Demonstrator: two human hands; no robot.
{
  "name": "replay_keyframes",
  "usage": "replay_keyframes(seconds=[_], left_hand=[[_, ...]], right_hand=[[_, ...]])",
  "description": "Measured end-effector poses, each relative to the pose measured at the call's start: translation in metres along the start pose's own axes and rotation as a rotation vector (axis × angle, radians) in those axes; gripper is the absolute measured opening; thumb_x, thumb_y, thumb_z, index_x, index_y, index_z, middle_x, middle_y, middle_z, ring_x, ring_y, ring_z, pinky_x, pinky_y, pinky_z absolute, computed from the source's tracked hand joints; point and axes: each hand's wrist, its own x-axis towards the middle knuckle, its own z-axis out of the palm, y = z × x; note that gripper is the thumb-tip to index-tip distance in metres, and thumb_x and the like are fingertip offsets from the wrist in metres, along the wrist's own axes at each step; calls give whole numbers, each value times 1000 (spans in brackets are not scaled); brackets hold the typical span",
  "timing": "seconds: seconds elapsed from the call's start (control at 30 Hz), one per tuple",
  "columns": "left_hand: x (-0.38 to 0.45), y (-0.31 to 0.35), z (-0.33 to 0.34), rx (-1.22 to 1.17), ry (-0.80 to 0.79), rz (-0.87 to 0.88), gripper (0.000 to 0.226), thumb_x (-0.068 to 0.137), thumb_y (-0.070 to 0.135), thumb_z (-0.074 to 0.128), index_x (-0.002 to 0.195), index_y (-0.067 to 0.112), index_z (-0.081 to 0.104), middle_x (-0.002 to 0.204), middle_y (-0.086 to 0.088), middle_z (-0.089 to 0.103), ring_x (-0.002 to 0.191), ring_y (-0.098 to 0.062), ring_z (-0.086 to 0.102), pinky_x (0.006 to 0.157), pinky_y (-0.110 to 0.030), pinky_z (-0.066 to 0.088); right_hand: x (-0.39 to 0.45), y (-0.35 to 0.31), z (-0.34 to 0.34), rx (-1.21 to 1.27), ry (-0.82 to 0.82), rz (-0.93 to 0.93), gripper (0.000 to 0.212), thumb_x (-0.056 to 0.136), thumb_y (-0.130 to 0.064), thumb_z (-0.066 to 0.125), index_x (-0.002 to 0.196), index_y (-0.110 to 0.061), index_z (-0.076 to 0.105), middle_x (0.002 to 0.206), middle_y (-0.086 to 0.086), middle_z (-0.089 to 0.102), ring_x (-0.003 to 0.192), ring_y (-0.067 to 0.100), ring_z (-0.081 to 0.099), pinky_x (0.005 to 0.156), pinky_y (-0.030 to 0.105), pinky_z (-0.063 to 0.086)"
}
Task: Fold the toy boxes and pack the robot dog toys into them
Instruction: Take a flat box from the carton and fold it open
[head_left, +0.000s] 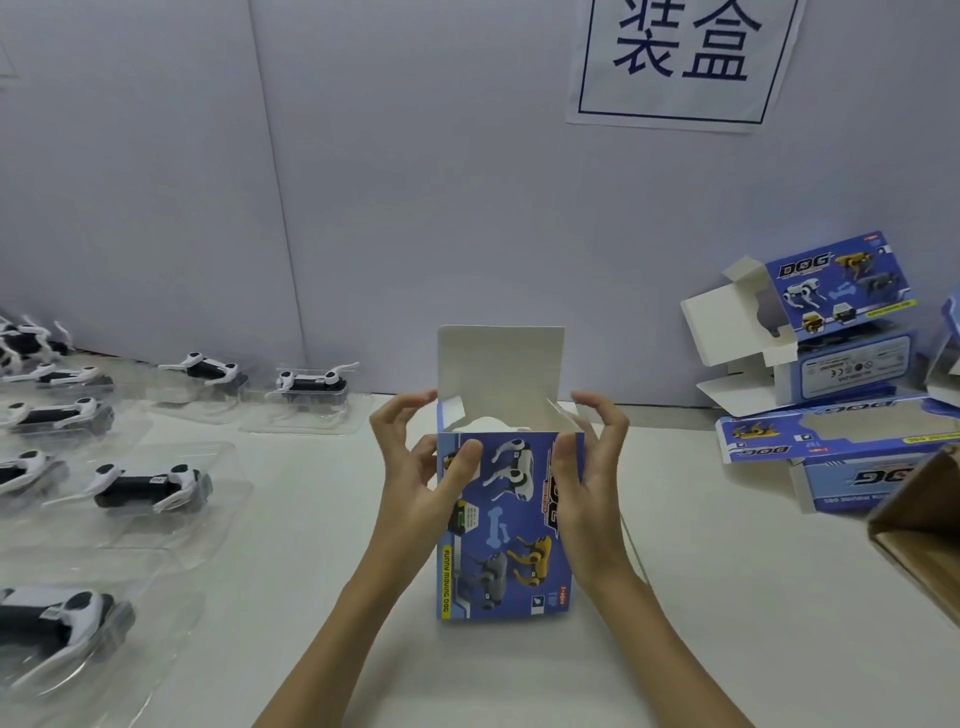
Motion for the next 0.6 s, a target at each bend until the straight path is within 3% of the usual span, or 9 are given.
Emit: replay_keyframes(seconds=[0.07, 0.13, 0.2, 0.27, 0.37, 0.43, 0.5, 0.6], left_hand=[[0, -1, -1, -7, 17, 11, 53, 81, 58, 74, 119, 42, 41, 140, 8, 49, 114, -23, 71, 69, -36, 65], [0, -1, -3, 89, -11, 48, 34, 91, 56, 67, 118, 50, 49, 133, 10, 53, 120, -27, 67, 74, -43, 65], [-1, -2, -6, 210, -58, 159, 28, 99, 43, 58, 124, 54, 56, 134, 8, 47, 130, -29, 57, 80, -37, 65], [-1, -2, -9, 288, -78, 280, 29, 102, 40, 57, 128, 51, 58, 135, 7, 39, 132, -24, 50, 81, -28, 63], [6, -8, -14, 631, -33, 484, 33, 96, 43, 68, 126, 48, 55, 146, 5, 31, 140, -17, 40, 99, -40, 55], [12, -21, -20, 965, -18, 671, 43, 87, 26, 78, 122, 40, 58, 152, -5, 34, 143, -28, 36, 109, -54, 40], [15, -36, -25, 1140, -80, 754, 49, 78, 9, 81, 117, 32, 62, 153, -9, 38, 144, -33, 36, 112, -64, 30], [15, -58, -31, 1214, -198, 698, 55, 66, 3, 85, 113, 28, 69, 148, -8, 42, 141, -31, 40, 115, -64, 27]], right_hand=[[0, 2, -1, -31, 5, -35, 49, 90, -74, 58, 124, -43, 41, 121, -6, 64, 99, 30, 75, 66, 38, 64], [2, 5, -3, -126, -20, -93, 41, 94, -72, 52, 125, -46, 44, 126, -7, 60, 109, 28, 72, 66, 39, 65], [3, 7, -6, -240, -44, -164, 37, 100, -67, 46, 133, -51, 46, 139, -11, 54, 127, 23, 62, 70, 34, 65], [4, 8, -8, -325, -43, -225, 40, 105, -58, 42, 141, -41, 48, 145, -9, 51, 132, 23, 57, 77, 27, 63], [5, 16, -10, -430, 21, -268, 34, 109, -38, 44, 136, -21, 55, 137, -8, 60, 128, 15, 59, 92, 13, 52], [6, 22, -10, -450, 64, -186, 27, 107, -17, 49, 132, -21, 57, 132, -11, 63, 124, 10, 62, 95, 12, 49], [8, 28, -9, -467, 122, -100, 31, 104, -3, 50, 126, -24, 58, 128, -10, 65, 116, 6, 65, 89, 16, 52], [9, 34, -11, -497, 277, -73, 35, 99, 6, 52, 103, -29, 56, 108, -2, 68, 96, 16, 69, 75, 19, 53]])
